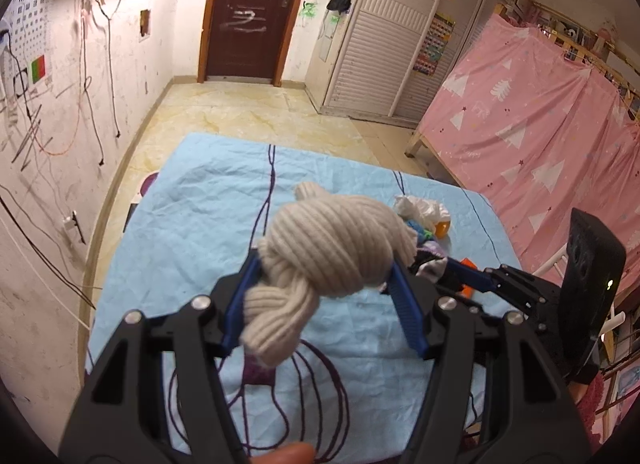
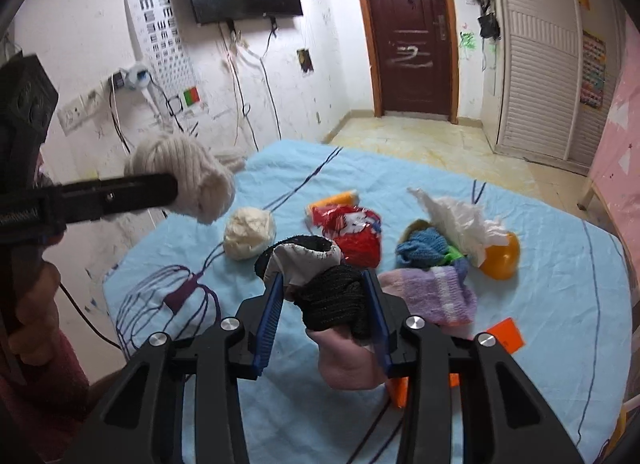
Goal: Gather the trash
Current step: 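Carry both socks over the yellow bin and open both grippers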
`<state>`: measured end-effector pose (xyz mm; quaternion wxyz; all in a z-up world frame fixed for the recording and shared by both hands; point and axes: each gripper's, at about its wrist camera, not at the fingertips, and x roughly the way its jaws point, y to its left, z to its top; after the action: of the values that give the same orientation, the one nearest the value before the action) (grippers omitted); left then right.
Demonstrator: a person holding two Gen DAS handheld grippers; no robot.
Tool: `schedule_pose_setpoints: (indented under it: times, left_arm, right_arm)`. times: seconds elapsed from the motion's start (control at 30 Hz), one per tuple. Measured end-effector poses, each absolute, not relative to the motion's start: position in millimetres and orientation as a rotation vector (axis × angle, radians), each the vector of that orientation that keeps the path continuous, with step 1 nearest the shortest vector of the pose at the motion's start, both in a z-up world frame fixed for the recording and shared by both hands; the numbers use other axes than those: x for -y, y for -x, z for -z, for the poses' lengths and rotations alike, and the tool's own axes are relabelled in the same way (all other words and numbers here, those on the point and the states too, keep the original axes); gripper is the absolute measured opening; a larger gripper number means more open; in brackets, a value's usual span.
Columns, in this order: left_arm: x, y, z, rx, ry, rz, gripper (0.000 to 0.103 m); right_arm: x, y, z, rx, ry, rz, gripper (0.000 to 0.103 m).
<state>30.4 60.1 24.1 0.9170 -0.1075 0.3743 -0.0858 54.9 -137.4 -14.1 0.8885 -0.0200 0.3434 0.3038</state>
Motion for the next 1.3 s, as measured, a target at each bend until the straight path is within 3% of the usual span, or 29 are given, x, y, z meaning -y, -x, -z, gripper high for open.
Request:
schedule_pose_setpoints:
  times: [0.6, 1.3]
  left_arm:
    - [0.1, -16.1, -43.6, -0.751, 0.121, 0.216, 0.060]
    - [152.4, -21.6, -50.0, -0.792, -0.068, 0.492, 0.060]
  right_arm:
    - [238.9, -24.6, -7.0, -0.531, -0.208, -0.465, 0.033]
    - [410.7, 33.3, 5.0, -0.397, -0.429, -0.069, 0.034]
